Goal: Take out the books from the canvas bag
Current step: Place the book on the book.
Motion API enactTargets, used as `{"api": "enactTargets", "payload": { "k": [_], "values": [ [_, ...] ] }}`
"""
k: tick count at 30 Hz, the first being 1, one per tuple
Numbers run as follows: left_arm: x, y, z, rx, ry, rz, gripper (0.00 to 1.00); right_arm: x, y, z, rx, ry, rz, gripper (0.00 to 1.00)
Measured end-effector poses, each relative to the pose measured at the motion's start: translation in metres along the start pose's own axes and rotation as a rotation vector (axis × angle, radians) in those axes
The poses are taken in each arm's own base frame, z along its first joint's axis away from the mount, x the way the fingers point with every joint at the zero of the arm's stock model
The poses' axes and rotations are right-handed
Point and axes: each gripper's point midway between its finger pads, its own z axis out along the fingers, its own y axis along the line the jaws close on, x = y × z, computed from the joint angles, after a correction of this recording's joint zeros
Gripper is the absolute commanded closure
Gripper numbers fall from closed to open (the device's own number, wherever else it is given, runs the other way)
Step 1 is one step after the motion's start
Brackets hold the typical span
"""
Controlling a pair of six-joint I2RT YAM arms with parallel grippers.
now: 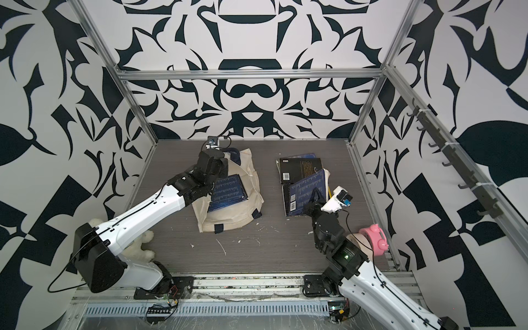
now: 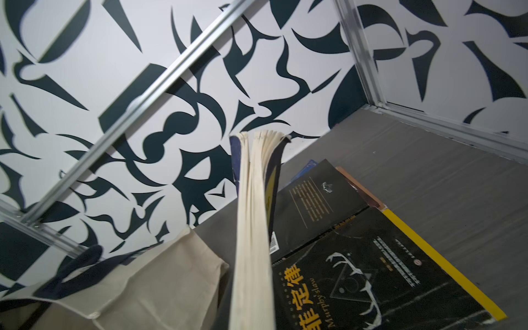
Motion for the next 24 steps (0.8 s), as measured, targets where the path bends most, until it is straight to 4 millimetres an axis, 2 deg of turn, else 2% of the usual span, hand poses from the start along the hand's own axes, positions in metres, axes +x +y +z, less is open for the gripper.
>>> {"api": "enactTargets", "payload": {
  "k": [6, 9, 15, 24],
  "values": [
    [0.0, -0.002, 0.0, 0.01, 0.003, -0.004, 1.0, 0.037, -0.056, 0.018, 0.146, 0.048, 0.031, 1.0],
    [0.001, -0.003, 0.0, 0.015, 0.004, -0.005, 1.0, 0.048, -0.075, 0.026, 0.191, 0.065, 0.085, 1.0],
    [0.001, -0.004, 0.0, 0.022, 0.008, -0.006, 1.0, 0.06, -0.088, 0.039, 0.22, 0.09, 0.206, 1.0],
    [0.002, -0.005, 0.0, 0.029, 0.011, -0.007, 1.0, 0.075, -0.104, 0.052, 0.294, 0.126, 0.278, 1.0]
  ]
}}
